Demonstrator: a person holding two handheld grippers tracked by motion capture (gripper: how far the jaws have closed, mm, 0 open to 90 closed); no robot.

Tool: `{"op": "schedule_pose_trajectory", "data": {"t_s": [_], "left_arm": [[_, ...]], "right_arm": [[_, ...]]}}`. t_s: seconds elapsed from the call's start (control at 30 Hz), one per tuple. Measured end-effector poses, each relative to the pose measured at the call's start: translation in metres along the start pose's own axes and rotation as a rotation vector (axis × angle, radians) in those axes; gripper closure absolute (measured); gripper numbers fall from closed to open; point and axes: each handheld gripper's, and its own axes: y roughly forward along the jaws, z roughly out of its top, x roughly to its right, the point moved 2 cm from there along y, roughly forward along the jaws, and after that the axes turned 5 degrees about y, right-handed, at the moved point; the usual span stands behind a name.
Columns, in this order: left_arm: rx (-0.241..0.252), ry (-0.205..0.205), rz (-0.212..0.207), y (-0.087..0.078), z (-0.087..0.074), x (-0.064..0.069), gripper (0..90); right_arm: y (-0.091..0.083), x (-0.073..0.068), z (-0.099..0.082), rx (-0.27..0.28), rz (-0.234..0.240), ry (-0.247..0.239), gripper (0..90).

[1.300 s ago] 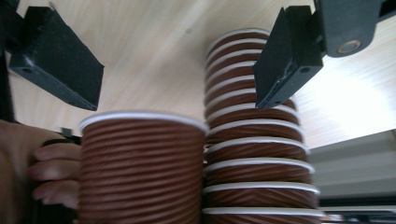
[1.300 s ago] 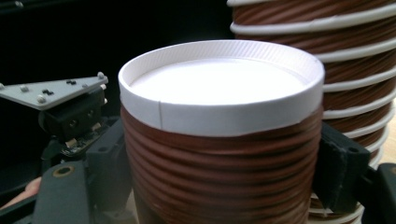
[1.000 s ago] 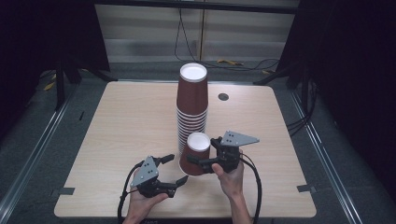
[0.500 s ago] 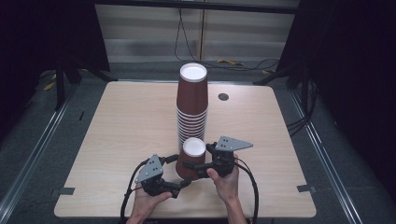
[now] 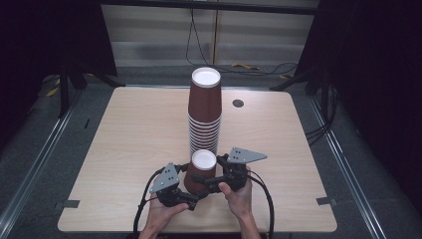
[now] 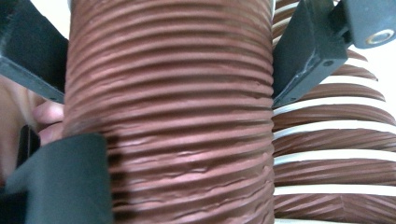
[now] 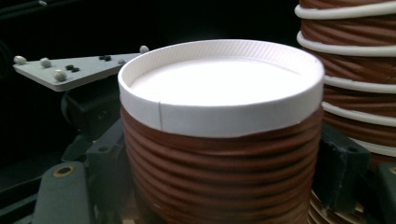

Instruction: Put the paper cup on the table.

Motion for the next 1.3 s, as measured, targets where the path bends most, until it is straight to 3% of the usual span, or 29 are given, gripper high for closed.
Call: {"op": "schedule_pose_trajectory", "data": {"t_s": [0.13,0.23,0.4,0.53,0.6,1.0,1.3], "left_arm": [[0.013,0.007,-0.003,0.002,0.001,0.001,6.1],[0.033,-0.016,-0.024,0.003,0.002,0.000,8.9],[0.020,-0.009,-0.010,0.001,0.005,0.000,11.1],[0.014,-0.020,-0.041,0.001,0.005,-0.001,11.9],[-0.003,-0.017,-0.036,0.001,0.005,-0.001,12.1],[-0.025,-0.009,-0.049,-0.001,0.007,0.000,12.4],[-0.059,0.005,-0.023,-0.011,0.008,-0.006,12.3]], "right_arm": [[-0.001,-0.001,0.000,0.014,0.008,-0.002,21.0],[-0.001,-0.001,0.001,0.026,0.018,0.009,20.8],[-0.002,0.001,0.002,0.036,0.027,0.007,19.6],[-0.002,-0.001,0.002,0.035,0.027,-0.009,17.9],[-0.001,-0.001,0.003,0.032,0.026,-0.015,13.5],[-0.007,0.002,0.006,0.011,0.031,-0.006,13.4],[-0.017,0.002,0.008,0.014,0.036,-0.015,13.4]]}}
